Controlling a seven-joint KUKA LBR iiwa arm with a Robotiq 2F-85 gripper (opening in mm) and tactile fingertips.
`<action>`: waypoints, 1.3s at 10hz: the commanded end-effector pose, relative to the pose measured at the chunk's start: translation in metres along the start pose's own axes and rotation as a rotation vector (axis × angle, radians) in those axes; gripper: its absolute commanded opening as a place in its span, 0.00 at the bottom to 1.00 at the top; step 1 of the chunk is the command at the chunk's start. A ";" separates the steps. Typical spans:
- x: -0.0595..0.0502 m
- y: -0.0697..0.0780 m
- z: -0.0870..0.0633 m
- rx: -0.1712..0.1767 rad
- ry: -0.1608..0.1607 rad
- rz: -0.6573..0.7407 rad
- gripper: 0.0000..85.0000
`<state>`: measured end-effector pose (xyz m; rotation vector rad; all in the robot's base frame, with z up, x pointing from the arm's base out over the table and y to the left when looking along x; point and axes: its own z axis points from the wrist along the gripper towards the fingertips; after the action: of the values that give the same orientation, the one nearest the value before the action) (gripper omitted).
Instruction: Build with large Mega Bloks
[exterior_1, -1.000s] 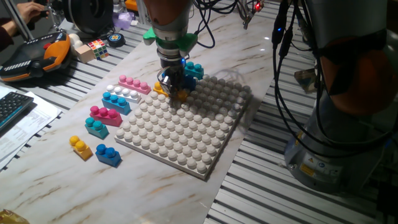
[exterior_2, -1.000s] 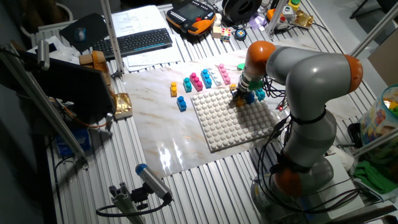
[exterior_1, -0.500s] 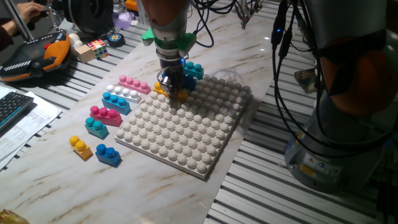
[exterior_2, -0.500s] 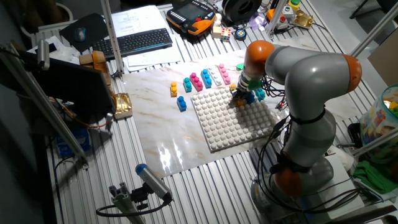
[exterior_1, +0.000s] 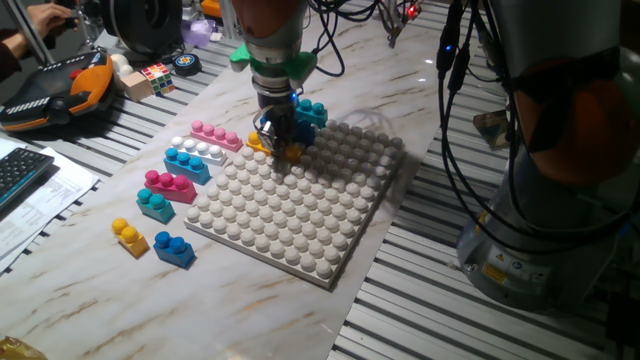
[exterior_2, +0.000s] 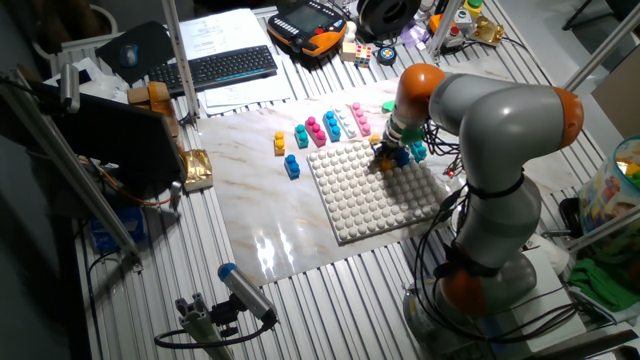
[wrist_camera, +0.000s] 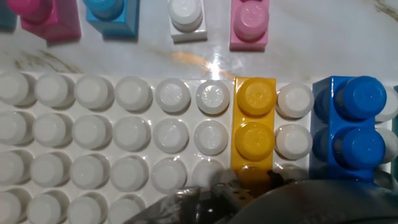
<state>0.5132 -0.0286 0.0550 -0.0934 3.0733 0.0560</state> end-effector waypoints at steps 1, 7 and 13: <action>0.000 0.000 0.001 0.002 -0.002 -0.003 0.01; -0.002 0.002 -0.013 0.040 -0.036 0.032 0.52; -0.023 0.012 -0.054 0.056 -0.039 0.049 0.46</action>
<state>0.5333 -0.0166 0.1116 -0.0133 3.0361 -0.0262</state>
